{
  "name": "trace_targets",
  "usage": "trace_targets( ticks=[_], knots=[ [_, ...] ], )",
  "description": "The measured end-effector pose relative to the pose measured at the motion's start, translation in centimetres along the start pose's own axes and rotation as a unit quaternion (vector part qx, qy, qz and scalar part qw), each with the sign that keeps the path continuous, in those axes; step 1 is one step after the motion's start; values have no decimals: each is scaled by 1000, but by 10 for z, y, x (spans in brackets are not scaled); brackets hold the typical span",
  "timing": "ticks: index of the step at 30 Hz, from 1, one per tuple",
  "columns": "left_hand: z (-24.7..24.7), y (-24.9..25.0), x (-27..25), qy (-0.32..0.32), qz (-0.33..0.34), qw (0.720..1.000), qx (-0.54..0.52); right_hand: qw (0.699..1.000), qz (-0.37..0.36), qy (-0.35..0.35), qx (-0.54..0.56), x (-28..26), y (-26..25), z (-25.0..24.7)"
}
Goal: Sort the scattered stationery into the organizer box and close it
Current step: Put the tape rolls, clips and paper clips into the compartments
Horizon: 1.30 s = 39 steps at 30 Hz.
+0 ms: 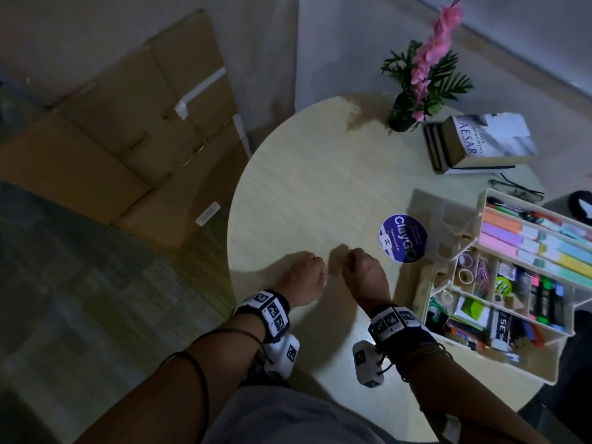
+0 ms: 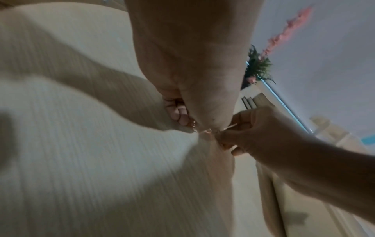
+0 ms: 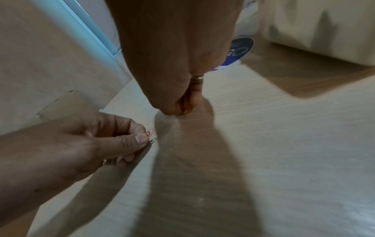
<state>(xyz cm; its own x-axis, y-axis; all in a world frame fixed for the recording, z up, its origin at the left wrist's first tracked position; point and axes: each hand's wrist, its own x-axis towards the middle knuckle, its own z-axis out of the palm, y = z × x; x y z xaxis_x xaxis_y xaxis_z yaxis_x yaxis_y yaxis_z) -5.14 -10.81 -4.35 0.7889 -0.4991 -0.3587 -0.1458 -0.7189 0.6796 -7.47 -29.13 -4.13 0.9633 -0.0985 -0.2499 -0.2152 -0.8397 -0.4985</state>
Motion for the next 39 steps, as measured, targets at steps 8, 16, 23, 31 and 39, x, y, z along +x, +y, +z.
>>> trace_targets(
  ticks=[8,16,23,31,39],
  knots=[
    [-2,-7,-2,-3,-28,996,-84,1000,6,-20,0,0,1,5],
    [4,-9,-7,9,-30,994,-103,999,-21,26,30,-13,12,6],
    [4,0,-7,33,-84,982,-166,977,96,82,170,-39,25,-7],
    [16,77,-9,60,-3,979,-197,608,322,-20,726,-46,0,-17],
    [15,66,1,85,69,985,-133,656,340,-15,674,-62,25,-34]
  ],
)
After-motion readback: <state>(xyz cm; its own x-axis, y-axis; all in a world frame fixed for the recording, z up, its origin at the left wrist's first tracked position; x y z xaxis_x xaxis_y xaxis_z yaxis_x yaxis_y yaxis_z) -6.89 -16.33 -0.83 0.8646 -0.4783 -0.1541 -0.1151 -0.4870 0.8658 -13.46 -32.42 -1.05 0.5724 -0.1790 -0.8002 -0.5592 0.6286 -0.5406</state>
